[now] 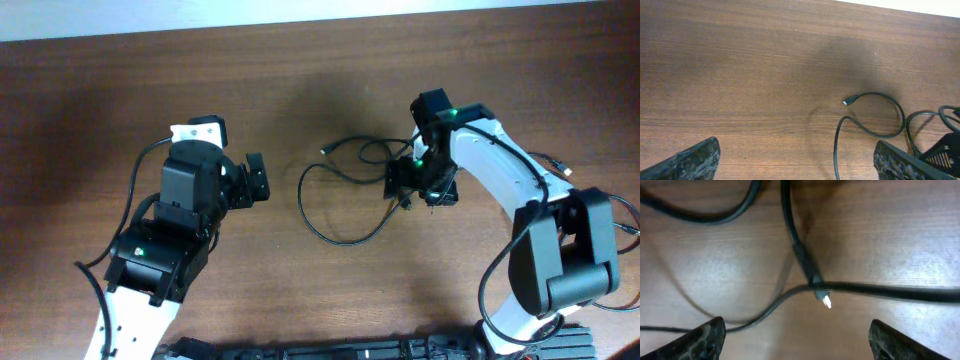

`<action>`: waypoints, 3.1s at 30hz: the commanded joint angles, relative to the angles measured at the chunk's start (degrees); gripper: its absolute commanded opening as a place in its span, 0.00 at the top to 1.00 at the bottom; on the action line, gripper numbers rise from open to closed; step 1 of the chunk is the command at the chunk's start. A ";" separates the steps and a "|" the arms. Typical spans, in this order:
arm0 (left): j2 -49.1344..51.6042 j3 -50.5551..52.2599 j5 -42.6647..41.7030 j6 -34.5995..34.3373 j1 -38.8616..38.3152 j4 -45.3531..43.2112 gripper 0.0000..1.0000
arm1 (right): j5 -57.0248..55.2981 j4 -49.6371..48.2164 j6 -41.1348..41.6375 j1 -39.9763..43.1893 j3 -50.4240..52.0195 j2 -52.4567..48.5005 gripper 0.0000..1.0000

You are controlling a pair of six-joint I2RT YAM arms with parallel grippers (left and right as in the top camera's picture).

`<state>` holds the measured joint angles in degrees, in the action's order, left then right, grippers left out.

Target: Untangle cables

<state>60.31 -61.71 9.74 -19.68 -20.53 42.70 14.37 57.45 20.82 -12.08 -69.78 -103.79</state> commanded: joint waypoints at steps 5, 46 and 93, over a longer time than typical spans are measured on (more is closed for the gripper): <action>-0.28 -0.11 0.61 0.02 0.09 -0.09 0.01 | -1.55 -13.77 2.23 -0.46 4.98 0.22 0.34; -0.28 -0.11 0.61 0.02 0.09 -0.09 0.01 | -38.21 -36.72 -3.45 22.49 -44.11 8.09 0.96; -0.28 -0.11 0.61 0.02 0.09 -0.09 0.01 | 2.21 15.74 -22.45 31.74 -44.04 -0.13 0.01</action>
<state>60.31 -61.71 9.74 -19.68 -20.53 42.70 2.46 71.70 6.28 21.63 -113.23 -108.18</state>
